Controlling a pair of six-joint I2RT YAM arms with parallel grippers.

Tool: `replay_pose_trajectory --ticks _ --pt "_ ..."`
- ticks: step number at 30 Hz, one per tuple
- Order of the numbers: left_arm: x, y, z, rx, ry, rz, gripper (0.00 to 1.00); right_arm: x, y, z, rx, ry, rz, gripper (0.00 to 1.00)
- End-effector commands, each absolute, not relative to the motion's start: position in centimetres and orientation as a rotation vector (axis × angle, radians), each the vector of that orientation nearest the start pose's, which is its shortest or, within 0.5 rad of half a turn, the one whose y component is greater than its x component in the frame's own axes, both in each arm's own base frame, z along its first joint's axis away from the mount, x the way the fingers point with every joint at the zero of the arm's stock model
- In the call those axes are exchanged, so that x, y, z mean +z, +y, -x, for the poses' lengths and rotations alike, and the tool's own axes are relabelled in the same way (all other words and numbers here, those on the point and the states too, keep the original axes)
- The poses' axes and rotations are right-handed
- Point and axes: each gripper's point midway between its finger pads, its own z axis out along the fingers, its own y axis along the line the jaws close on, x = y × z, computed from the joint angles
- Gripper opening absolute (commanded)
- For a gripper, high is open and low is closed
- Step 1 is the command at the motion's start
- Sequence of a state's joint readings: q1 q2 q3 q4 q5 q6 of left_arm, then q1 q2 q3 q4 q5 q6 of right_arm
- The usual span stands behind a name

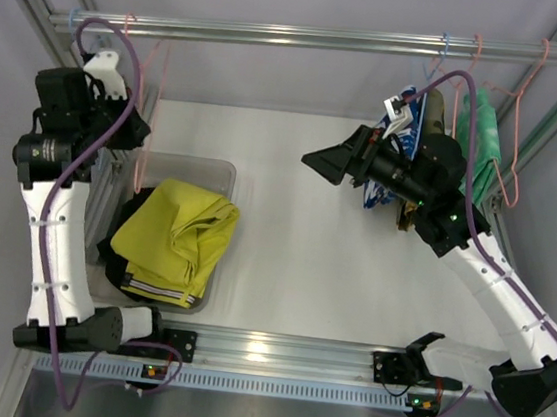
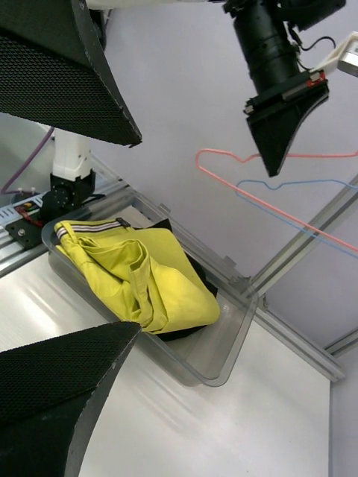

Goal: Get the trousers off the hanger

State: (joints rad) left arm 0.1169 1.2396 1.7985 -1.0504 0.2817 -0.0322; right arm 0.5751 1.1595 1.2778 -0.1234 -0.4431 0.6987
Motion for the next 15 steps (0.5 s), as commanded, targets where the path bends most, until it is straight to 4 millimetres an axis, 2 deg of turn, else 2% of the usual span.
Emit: replay_pose_trajectory --ticks 1,4,7,9,15 --pt "41.4 -1.0 -30.9 -0.344 2.022 -0.025 0.0 44.1 27.8 -24.4 1.304 1.617 0.349 1.0" --pt "42.4 0.9 -31.9 -0.355 2.015 0.016 0.0 44.2 27.4 -24.1 1.299 1.612 0.352 1.0" --pt "42.9 1.6 -33.1 -0.346 2.015 0.013 0.0 44.2 27.1 -23.8 1.299 1.606 0.358 0.99" --pt "42.5 1.5 -33.4 -0.361 2.033 0.012 0.0 44.2 27.0 -23.8 1.298 1.602 0.36 0.99" --pt "39.5 2.9 -35.3 -0.337 2.129 0.049 0.0 43.8 26.7 -23.9 1.309 1.615 0.352 0.99"
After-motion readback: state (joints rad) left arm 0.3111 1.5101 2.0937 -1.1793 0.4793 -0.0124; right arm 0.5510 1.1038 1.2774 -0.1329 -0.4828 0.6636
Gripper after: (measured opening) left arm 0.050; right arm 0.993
